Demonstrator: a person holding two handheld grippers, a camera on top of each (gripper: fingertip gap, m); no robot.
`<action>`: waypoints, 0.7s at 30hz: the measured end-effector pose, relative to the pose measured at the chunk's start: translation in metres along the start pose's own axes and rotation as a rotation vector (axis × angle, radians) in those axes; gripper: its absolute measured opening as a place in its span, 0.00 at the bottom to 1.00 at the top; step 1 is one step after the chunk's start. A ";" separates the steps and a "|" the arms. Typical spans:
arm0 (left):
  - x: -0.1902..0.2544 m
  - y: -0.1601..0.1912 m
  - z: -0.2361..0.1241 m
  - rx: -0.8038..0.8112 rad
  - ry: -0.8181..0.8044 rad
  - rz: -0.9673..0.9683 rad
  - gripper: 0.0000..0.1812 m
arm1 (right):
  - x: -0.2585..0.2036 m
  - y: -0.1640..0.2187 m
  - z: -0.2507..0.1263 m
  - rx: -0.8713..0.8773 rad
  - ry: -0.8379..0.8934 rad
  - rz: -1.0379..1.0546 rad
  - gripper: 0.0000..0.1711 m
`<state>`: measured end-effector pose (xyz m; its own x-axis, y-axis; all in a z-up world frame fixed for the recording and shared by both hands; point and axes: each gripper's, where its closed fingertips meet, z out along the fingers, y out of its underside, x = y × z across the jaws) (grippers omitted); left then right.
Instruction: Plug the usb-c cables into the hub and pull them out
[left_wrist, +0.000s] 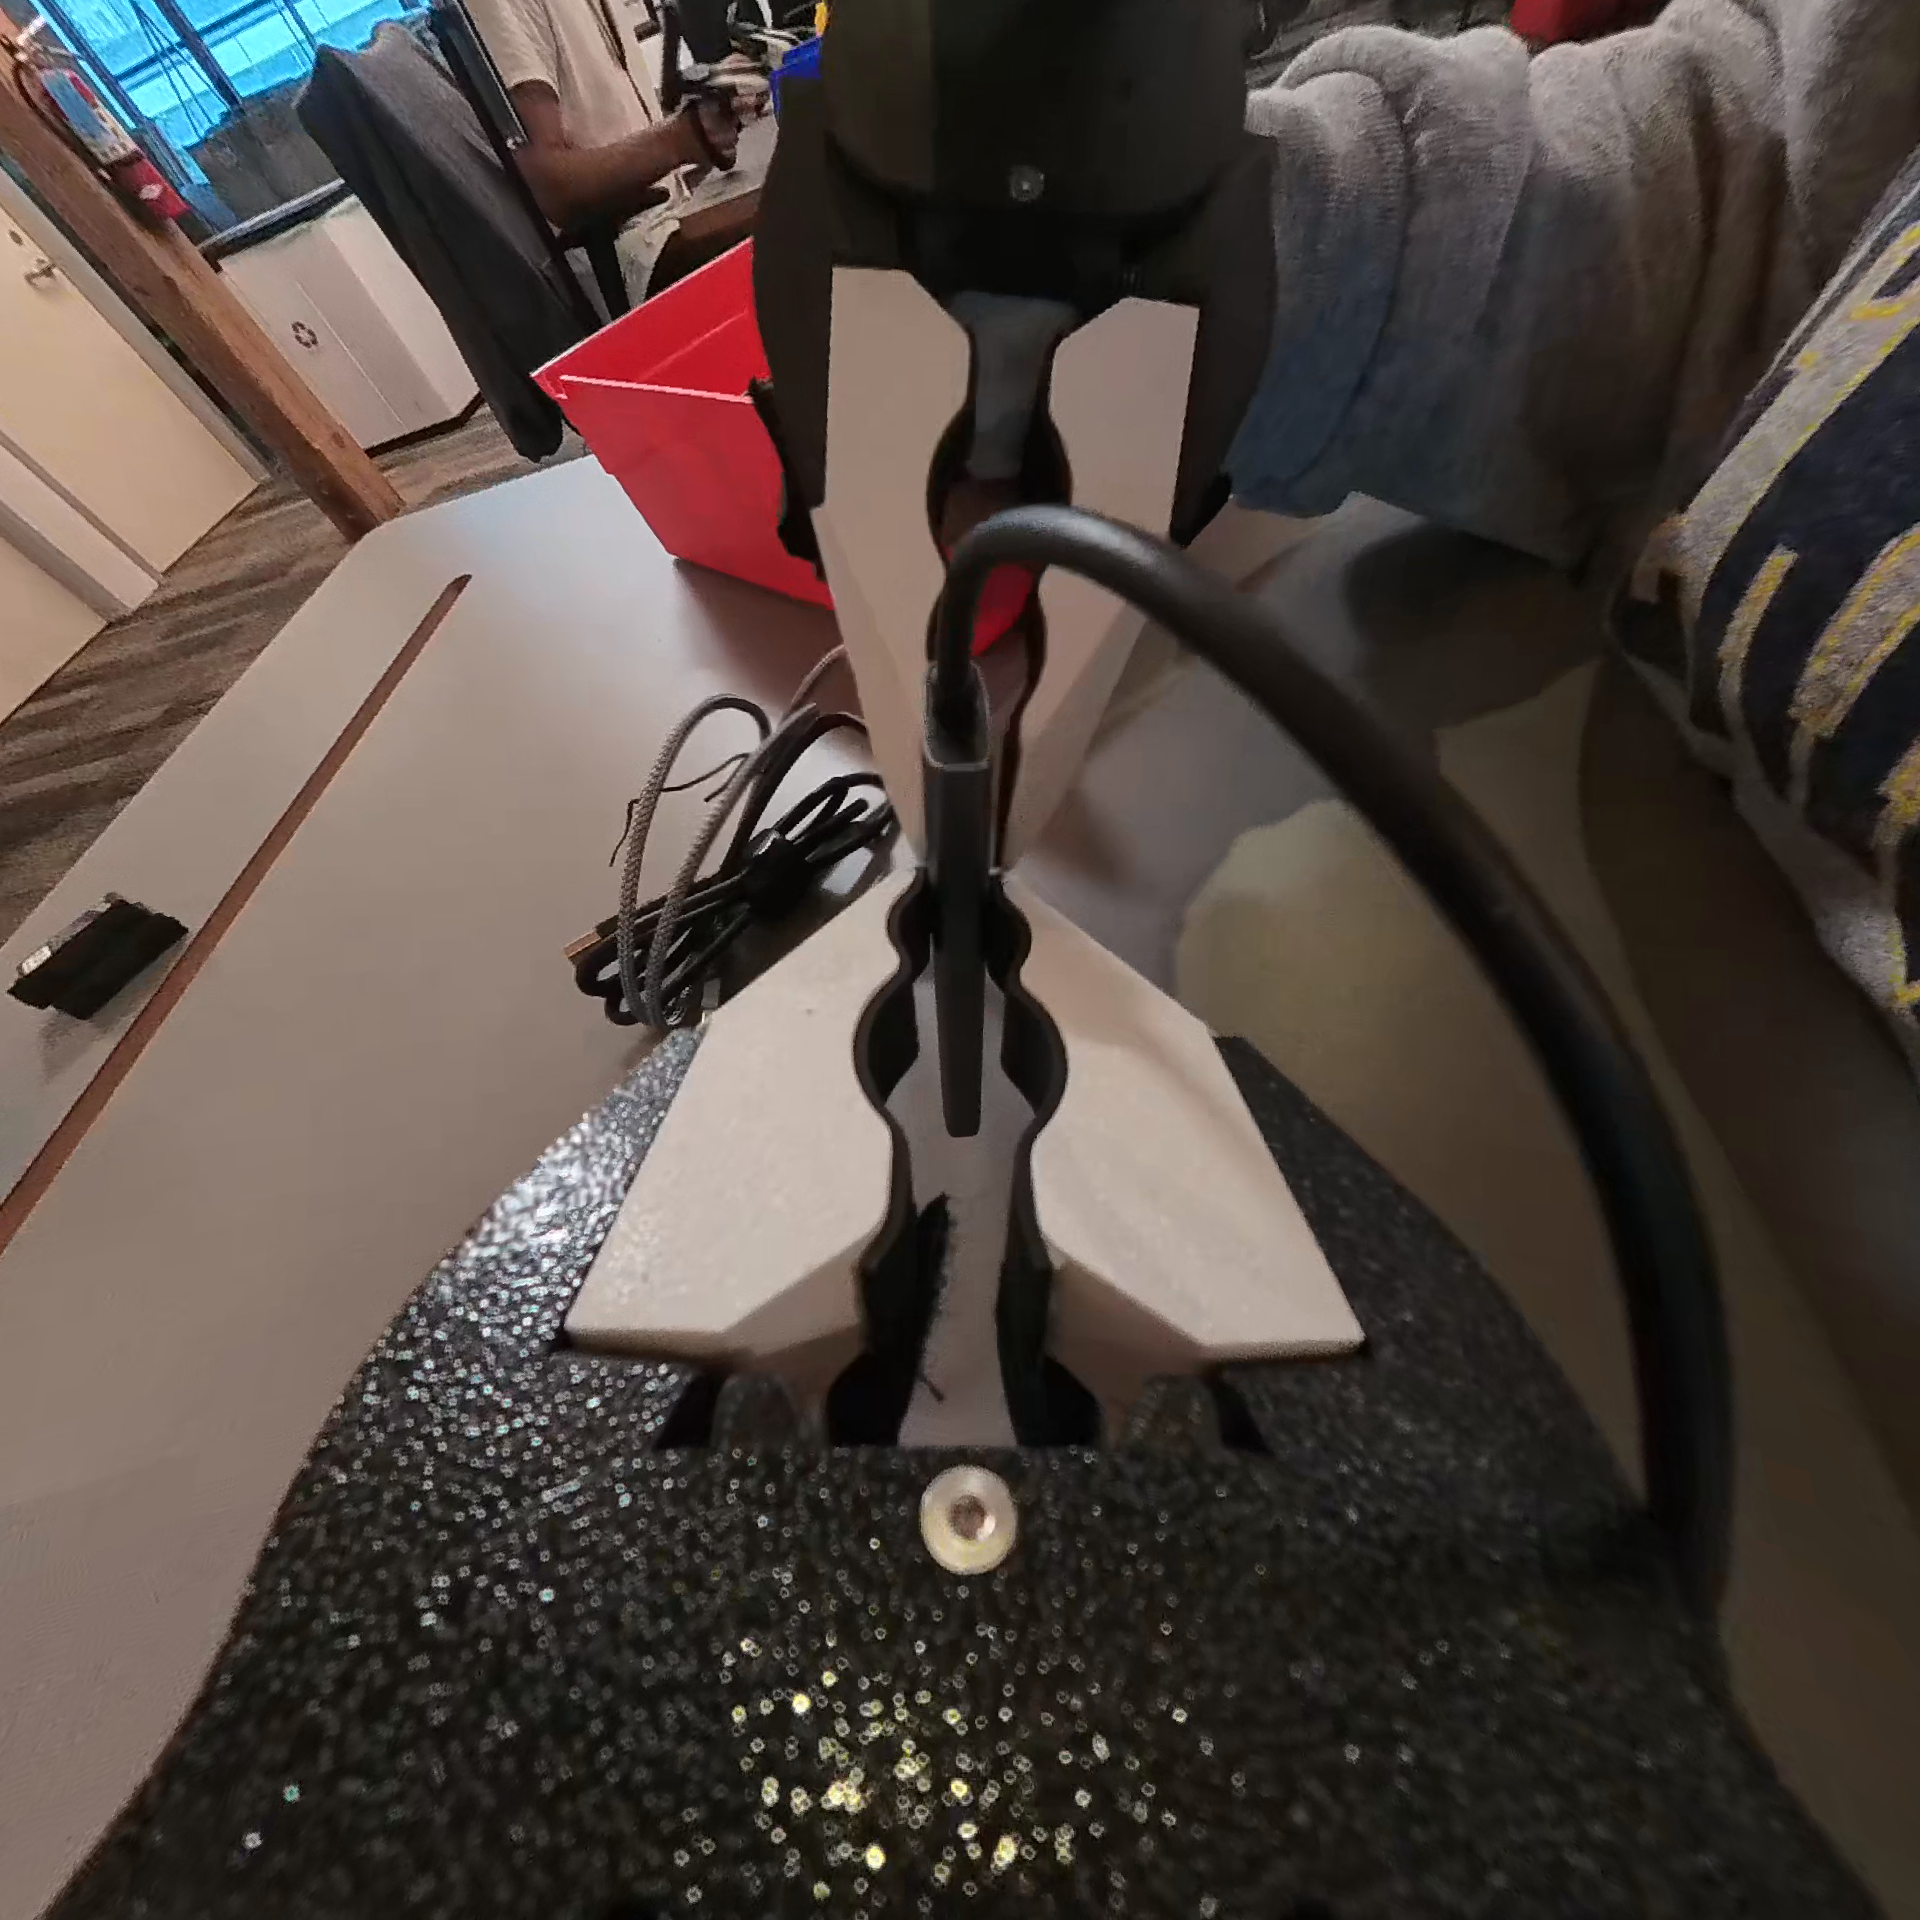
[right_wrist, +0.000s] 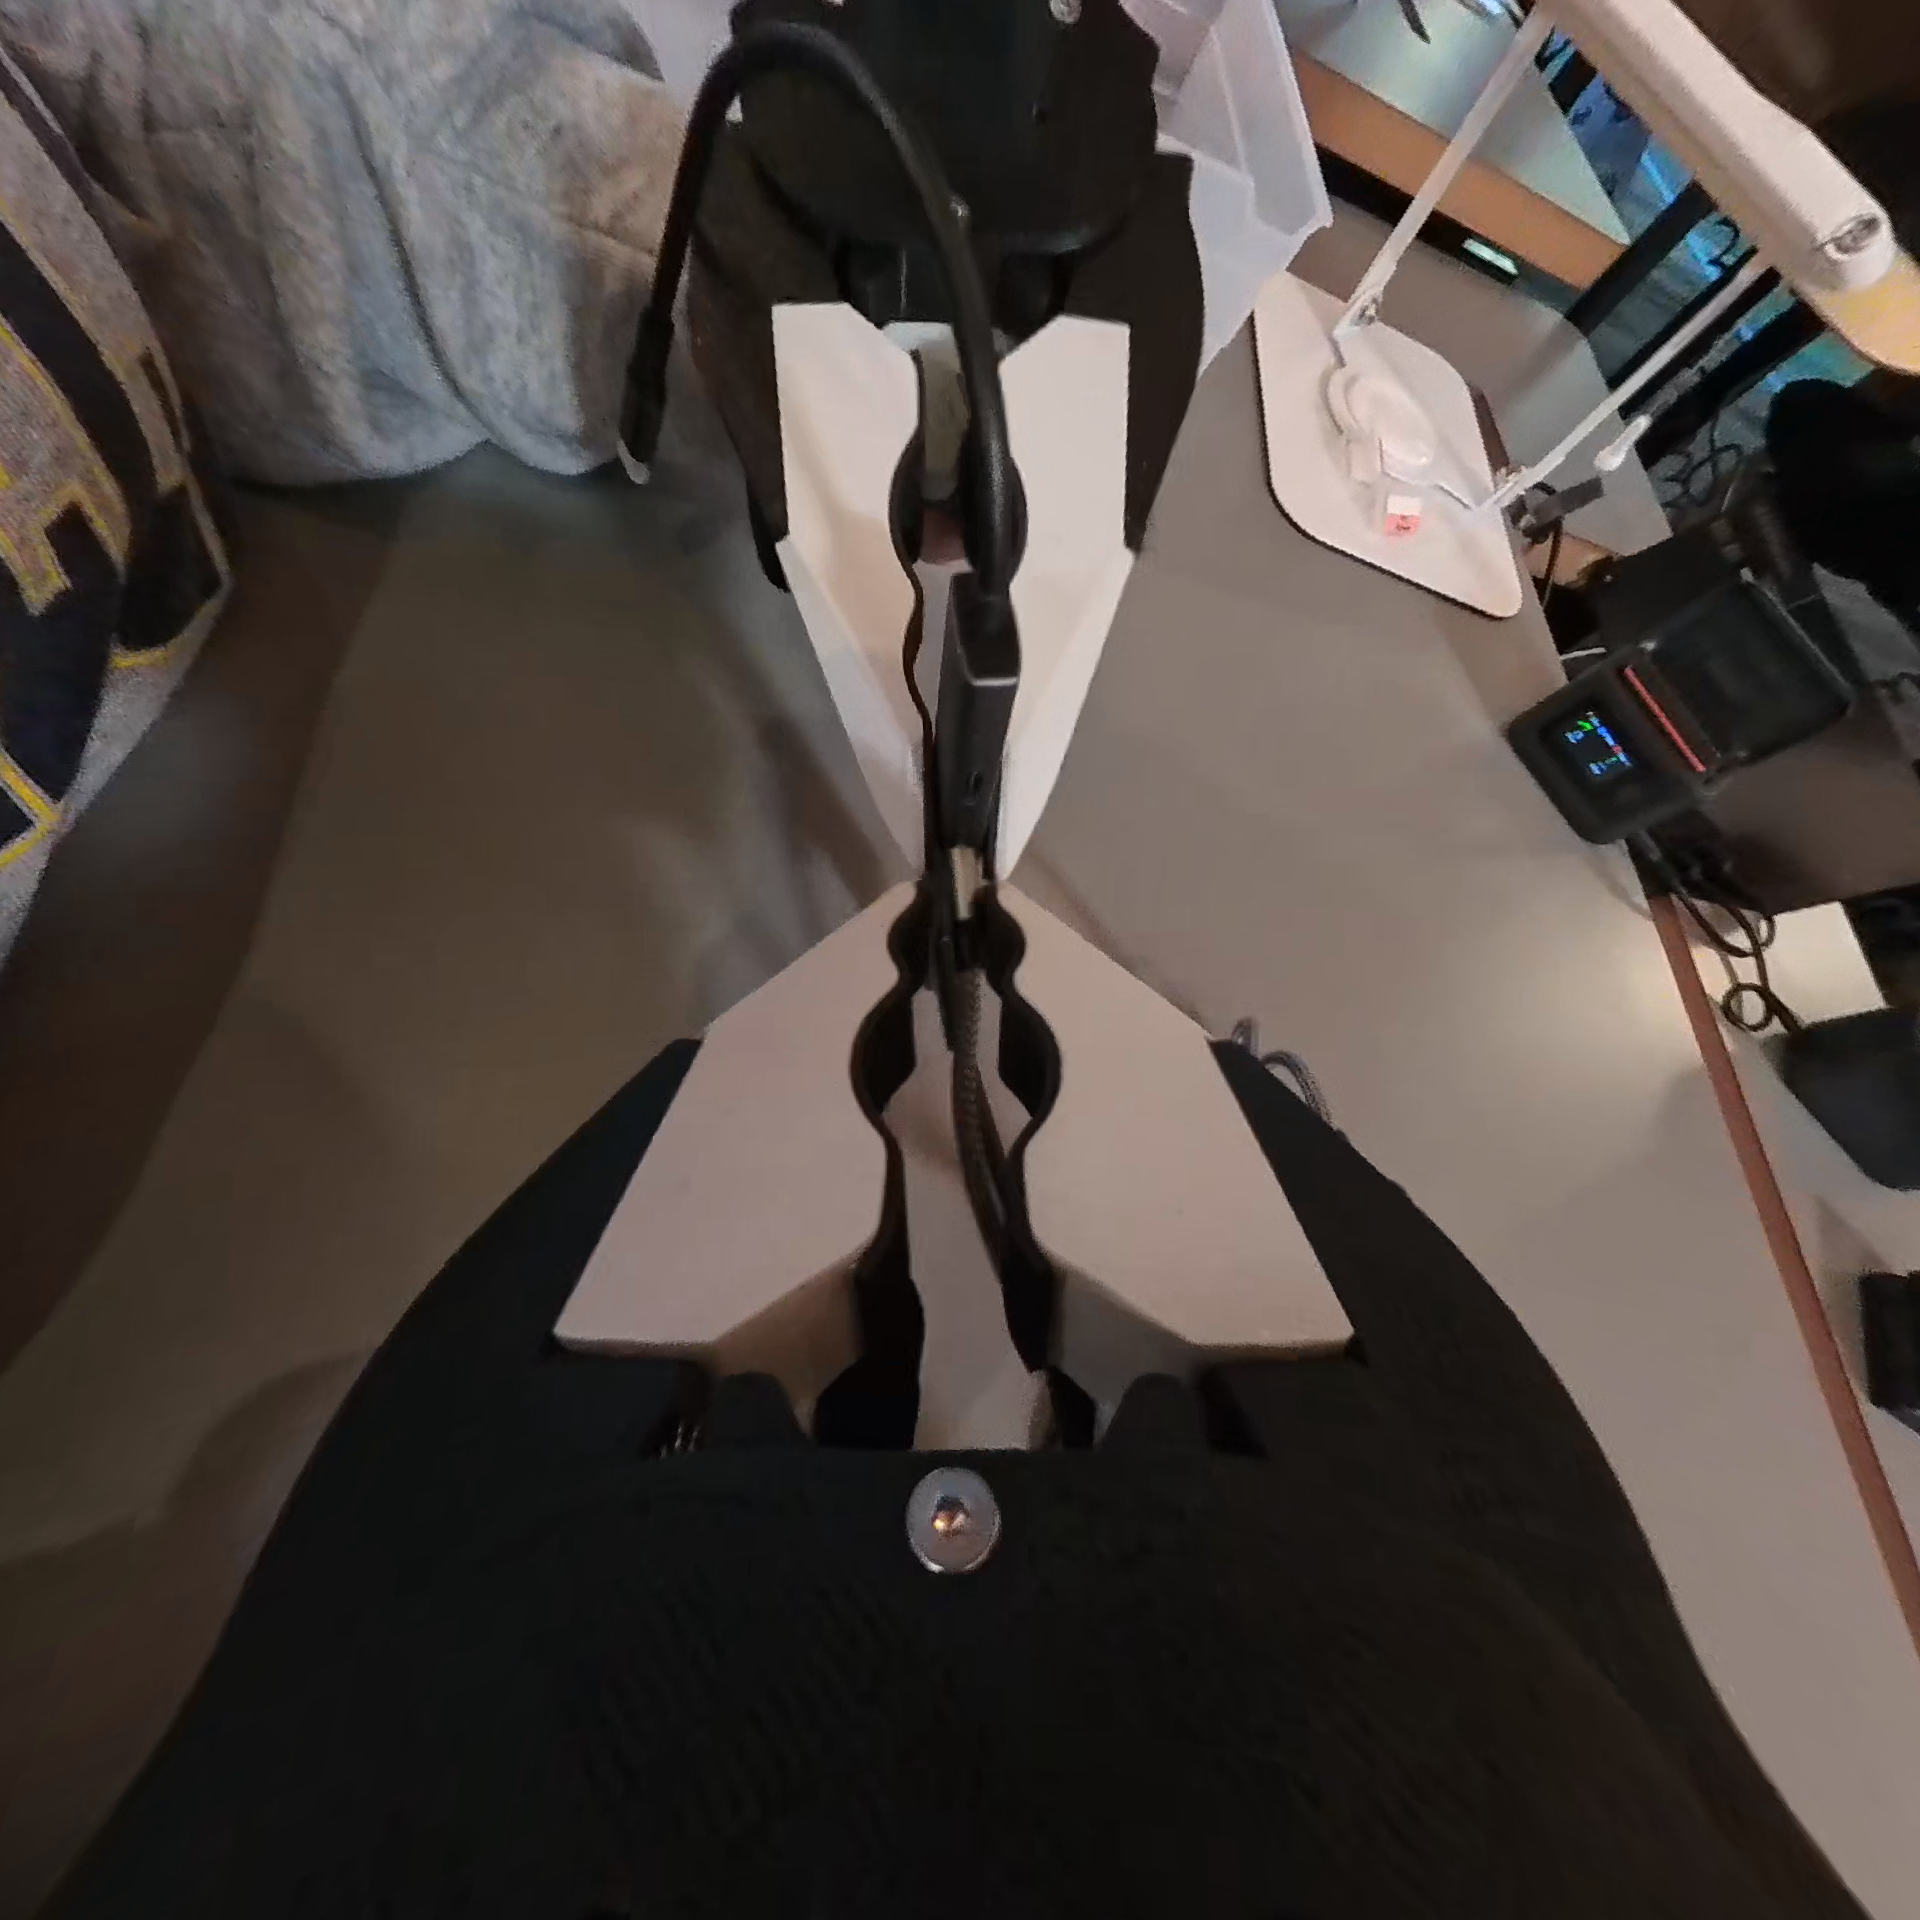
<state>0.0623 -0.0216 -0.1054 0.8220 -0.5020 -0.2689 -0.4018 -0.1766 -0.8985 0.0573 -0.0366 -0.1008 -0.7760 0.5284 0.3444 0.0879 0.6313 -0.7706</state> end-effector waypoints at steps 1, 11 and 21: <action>0.001 0.000 0.001 -0.004 0.007 -0.004 0.04 | 0.000 0.001 0.001 -0.009 0.004 -0.015 0.03; 0.010 -0.031 -0.028 0.024 0.016 0.032 0.04 | 0.002 -0.018 -0.069 0.134 0.047 0.043 0.02; -0.043 -0.037 -0.041 0.115 -0.260 -0.032 0.04 | 0.079 -0.120 -0.254 0.359 0.665 -0.123 0.02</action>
<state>0.0252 -0.0284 -0.0462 0.9153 -0.2613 -0.3064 -0.3378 -0.0837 -0.9375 0.1442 0.0735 0.1557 -0.2175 0.7685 0.6018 -0.2710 0.5447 -0.7936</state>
